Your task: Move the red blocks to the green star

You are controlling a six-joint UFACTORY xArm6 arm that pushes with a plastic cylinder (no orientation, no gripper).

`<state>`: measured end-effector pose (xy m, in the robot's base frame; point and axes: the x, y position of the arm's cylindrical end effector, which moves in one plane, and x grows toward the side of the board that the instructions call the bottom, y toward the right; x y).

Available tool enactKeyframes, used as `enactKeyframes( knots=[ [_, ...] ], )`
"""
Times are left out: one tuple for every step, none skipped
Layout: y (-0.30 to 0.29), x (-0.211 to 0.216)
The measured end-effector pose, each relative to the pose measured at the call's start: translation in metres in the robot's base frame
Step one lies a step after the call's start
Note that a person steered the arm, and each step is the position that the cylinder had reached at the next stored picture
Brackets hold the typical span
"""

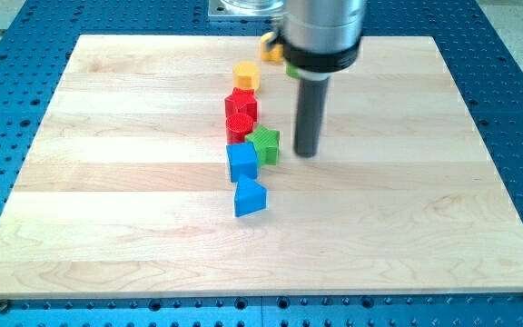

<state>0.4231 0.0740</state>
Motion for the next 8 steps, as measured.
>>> enactKeyframes(
  knots=[
    [-0.019,-0.025],
    [-0.061,-0.025],
    [-0.082,-0.026],
    [-0.105,-0.026],
    [-0.131,-0.028],
    [-0.16,-0.024],
    [-0.176,0.005],
    [-0.211,0.028]
  ],
)
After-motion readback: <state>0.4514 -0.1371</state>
